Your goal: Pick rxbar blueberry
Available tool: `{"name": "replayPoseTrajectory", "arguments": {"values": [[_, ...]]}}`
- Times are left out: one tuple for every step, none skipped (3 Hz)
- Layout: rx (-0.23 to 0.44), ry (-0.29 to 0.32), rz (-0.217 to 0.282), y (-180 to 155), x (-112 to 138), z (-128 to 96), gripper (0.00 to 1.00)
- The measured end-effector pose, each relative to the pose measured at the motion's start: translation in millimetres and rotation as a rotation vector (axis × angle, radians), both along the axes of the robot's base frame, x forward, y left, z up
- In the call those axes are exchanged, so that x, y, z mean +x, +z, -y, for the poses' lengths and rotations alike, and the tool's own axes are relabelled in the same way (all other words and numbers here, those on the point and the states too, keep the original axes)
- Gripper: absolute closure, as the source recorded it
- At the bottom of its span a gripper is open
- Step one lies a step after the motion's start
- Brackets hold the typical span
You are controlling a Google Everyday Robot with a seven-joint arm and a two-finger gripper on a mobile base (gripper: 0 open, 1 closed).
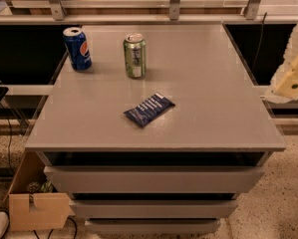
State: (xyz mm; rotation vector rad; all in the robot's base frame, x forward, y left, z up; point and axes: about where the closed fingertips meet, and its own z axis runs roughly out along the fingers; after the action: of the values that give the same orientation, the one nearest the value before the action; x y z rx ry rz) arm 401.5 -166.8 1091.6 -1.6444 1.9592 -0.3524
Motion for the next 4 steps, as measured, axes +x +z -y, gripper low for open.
{"name": "replayPoseTrajectory", "arguments": {"values": [[-0.041, 0.146, -0.046, -14.8, 5.6, -27.9, 0.0], [-0.066, 0.189, -0.031, -10.7, 3.0, -31.9, 0.0], [-0.066, 0.189, -0.031, -10.6, 3.0, -32.0, 0.0], [-0.066, 0.19, -0.031, -10.4, 2.8, -32.1, 0.0]]}}
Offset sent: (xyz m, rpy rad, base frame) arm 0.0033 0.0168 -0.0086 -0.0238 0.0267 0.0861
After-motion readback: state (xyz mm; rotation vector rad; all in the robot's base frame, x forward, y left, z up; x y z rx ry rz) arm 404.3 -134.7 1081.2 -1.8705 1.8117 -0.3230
